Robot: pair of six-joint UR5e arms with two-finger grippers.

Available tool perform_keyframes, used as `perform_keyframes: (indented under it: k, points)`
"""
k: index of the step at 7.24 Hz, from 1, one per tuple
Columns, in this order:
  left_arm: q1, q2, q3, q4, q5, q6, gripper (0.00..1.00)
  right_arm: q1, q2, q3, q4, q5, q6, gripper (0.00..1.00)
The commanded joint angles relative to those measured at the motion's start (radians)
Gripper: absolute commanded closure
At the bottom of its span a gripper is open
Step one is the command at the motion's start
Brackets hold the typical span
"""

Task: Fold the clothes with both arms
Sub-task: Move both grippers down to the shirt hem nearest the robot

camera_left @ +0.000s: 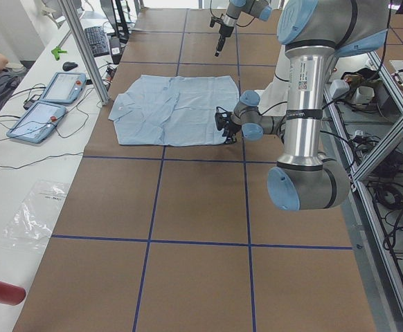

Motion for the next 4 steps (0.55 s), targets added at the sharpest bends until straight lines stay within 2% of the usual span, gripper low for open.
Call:
perform_keyframes:
  k: [1, 4]
  points:
    - [0.002, 0.0, 0.001, 0.001, 0.0, 0.007, 0.64, -0.002, 0.0, 0.0, 0.001, 0.0, 0.0, 0.0]
    - [0.017, -0.003, 0.001, 0.009, -0.002, 0.009, 0.64, -0.005, 0.0, 0.0, 0.001, 0.0, 0.0, 0.0]
